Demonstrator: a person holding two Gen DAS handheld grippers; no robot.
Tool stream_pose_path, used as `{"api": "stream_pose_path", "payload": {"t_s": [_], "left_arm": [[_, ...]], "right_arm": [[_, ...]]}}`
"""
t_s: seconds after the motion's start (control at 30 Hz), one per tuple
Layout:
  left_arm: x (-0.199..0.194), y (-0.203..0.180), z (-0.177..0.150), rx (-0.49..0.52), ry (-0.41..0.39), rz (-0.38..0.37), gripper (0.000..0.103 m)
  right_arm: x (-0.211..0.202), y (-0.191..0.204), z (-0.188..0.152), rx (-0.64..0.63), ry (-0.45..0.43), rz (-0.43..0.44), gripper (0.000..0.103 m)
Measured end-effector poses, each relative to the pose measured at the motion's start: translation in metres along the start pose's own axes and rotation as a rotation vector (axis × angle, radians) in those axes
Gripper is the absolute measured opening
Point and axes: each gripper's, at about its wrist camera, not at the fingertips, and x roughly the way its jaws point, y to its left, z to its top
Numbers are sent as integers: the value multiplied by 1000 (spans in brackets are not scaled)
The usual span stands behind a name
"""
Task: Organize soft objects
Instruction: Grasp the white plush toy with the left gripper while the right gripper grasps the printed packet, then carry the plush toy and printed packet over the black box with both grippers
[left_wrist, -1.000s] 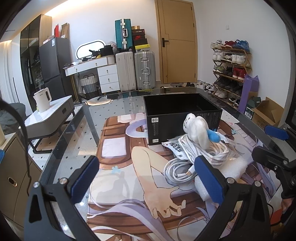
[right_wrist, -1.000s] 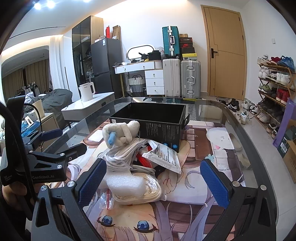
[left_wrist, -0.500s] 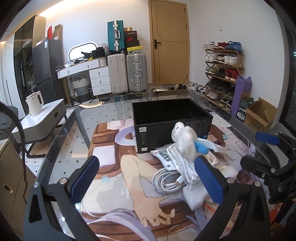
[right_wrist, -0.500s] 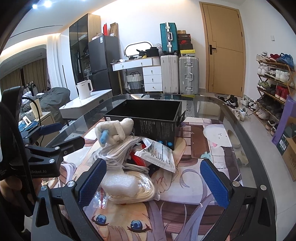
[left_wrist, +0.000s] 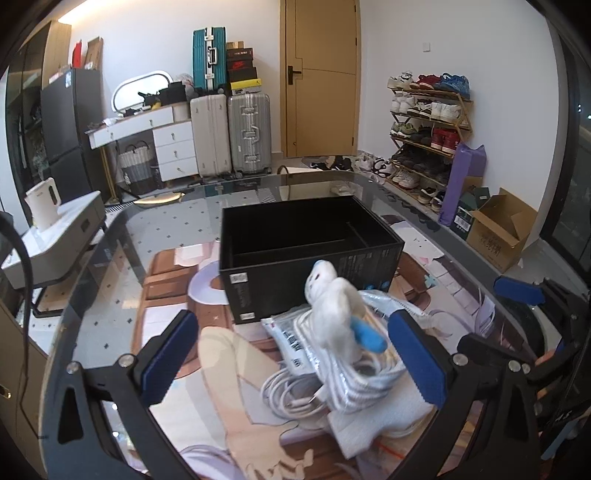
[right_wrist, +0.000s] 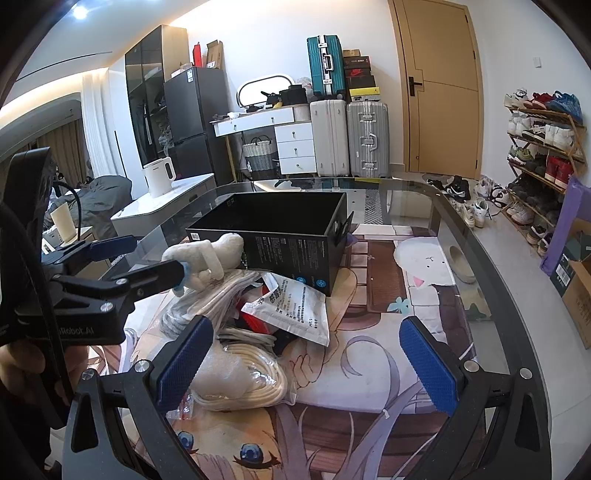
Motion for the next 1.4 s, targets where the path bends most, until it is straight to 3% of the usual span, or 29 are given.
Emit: {"api": "stream_pose_path", "payload": {"t_s": [0.13,0.27,0.57,0.8,1.1,1.23,1.4], "left_arm": [[8,-2,2,-5,24,-33,99],[17,-2,2,-27,60,-74,87],[30,-3,-1,-63,100,-145,34],[19,2,-2,-66,56,-164,29],[2,18,-1,-84,0,-148,29],[-2,23,1,-88,-15,-142,29],[-4,27,3,-95,-26,-133,29]], "right_arm": [[4,-6,3,14,15,14,103],[10,-11,5,25,27,27,103],[28,-15,8,35,64,45,102],[45,-16,12,58,106,74,102],[70,-13,28,67,162,38,98],[91,-22,25,113,229,51,85],[103,-26,18,128,247,65,83]]}}
